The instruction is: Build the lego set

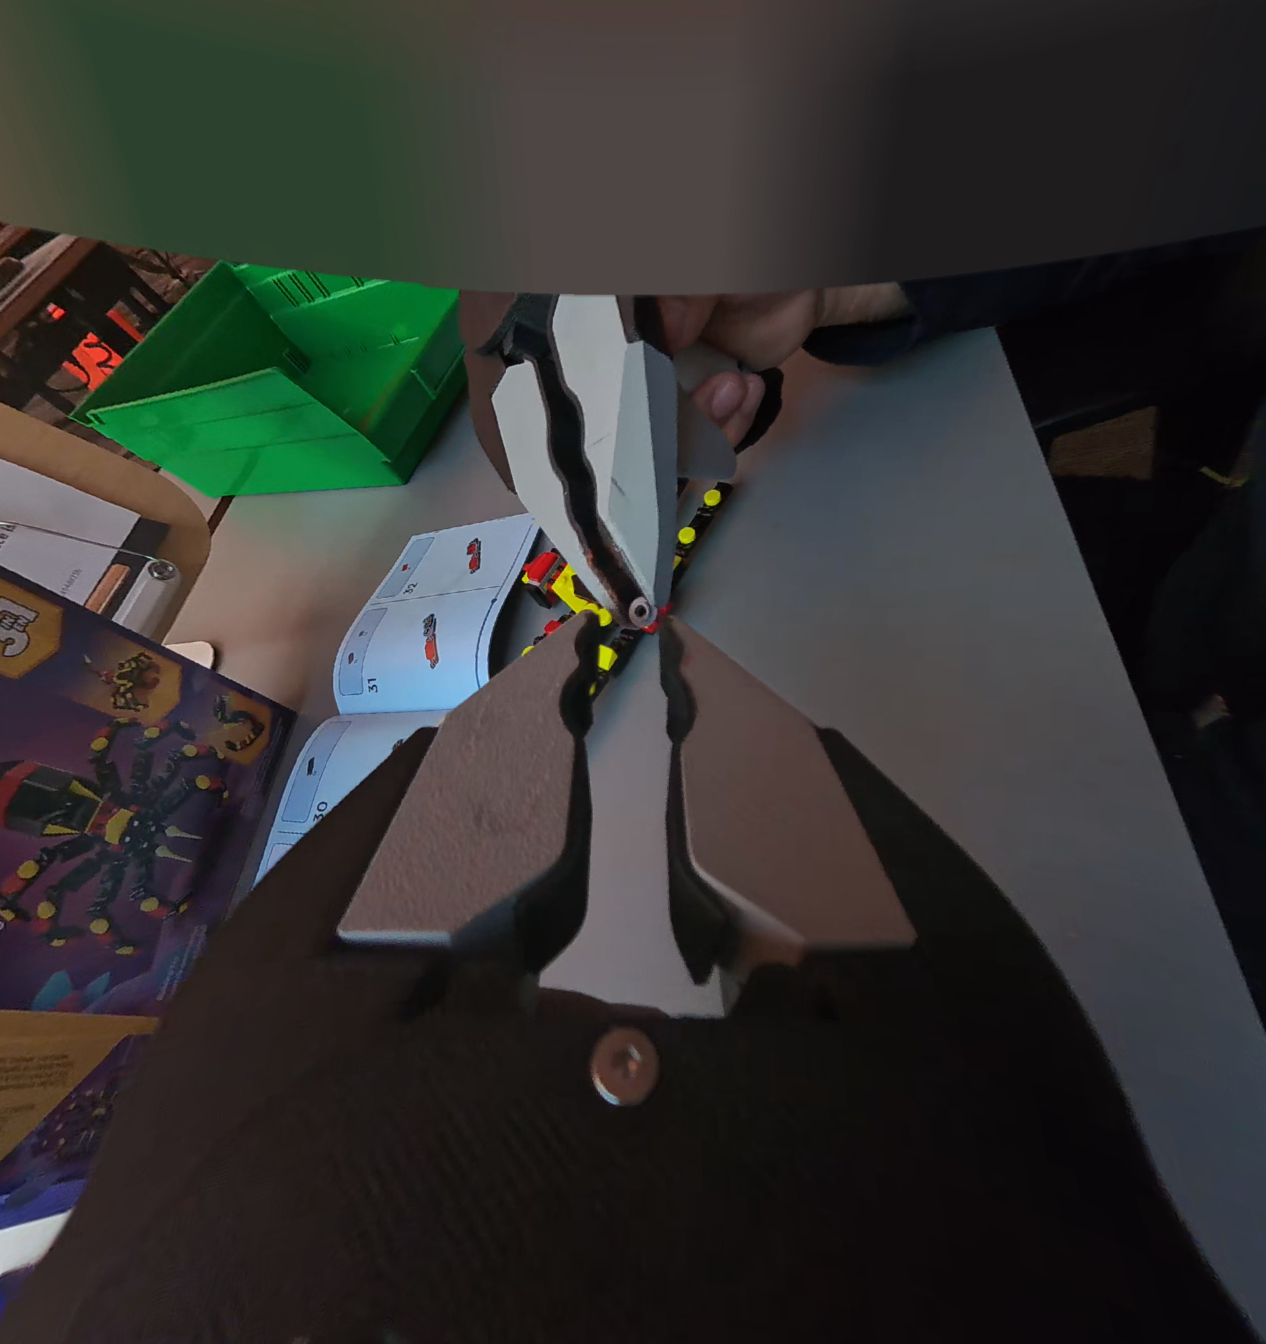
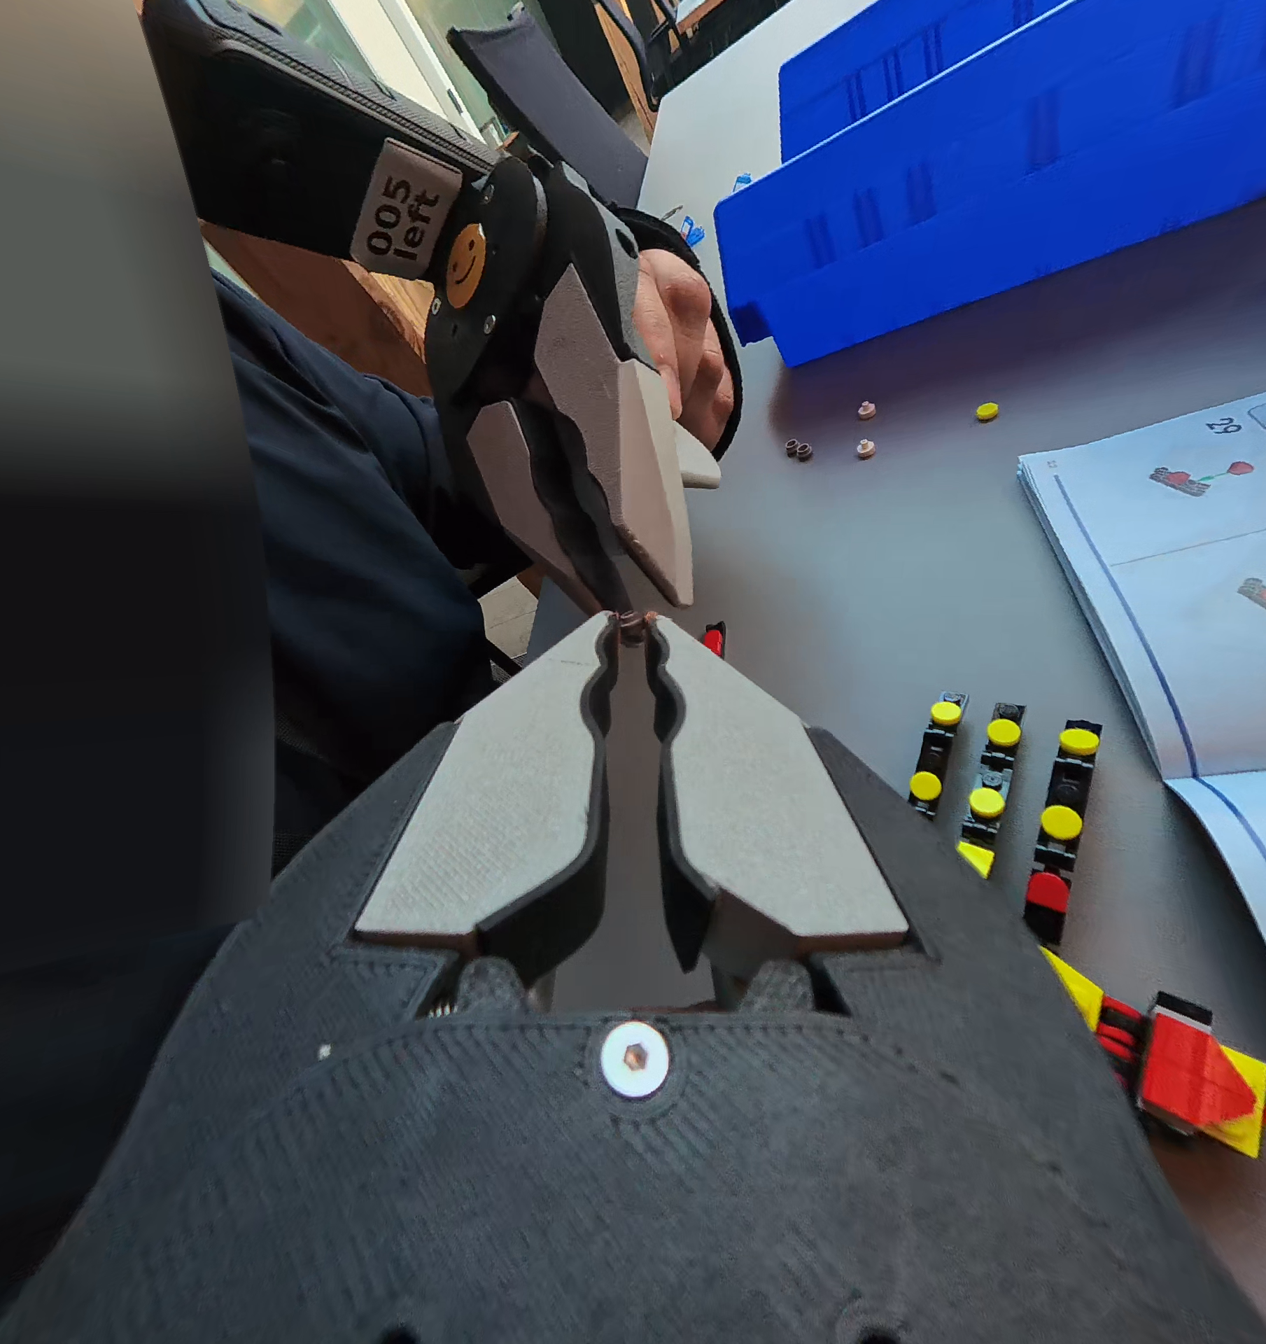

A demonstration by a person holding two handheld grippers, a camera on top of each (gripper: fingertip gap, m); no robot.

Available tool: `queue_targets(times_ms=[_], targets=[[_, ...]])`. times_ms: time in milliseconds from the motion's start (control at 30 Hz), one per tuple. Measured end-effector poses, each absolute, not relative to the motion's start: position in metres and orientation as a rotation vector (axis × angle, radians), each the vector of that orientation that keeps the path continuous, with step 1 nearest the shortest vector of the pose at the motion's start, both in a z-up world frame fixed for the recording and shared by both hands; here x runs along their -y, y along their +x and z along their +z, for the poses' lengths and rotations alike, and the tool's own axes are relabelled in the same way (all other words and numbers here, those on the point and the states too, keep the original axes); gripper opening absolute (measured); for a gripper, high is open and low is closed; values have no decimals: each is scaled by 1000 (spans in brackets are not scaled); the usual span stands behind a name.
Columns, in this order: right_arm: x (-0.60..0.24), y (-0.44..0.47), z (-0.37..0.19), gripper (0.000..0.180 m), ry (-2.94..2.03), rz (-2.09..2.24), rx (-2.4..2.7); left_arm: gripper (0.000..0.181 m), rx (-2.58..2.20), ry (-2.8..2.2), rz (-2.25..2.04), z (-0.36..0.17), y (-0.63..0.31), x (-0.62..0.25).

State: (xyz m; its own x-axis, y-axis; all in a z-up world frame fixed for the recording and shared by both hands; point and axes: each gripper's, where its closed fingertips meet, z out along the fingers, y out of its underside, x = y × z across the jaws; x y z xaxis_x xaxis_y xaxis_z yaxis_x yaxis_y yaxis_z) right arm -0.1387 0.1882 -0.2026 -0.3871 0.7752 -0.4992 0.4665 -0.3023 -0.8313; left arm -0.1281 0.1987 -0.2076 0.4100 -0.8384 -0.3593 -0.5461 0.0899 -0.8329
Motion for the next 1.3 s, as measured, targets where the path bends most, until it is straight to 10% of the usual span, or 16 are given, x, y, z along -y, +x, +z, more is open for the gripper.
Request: queue_targets(times_ms=[1300], targets=[[-191,-172,-249,0,-1607,1347,1812,4,-1368,-1613,-33,-236,-162,-202]])
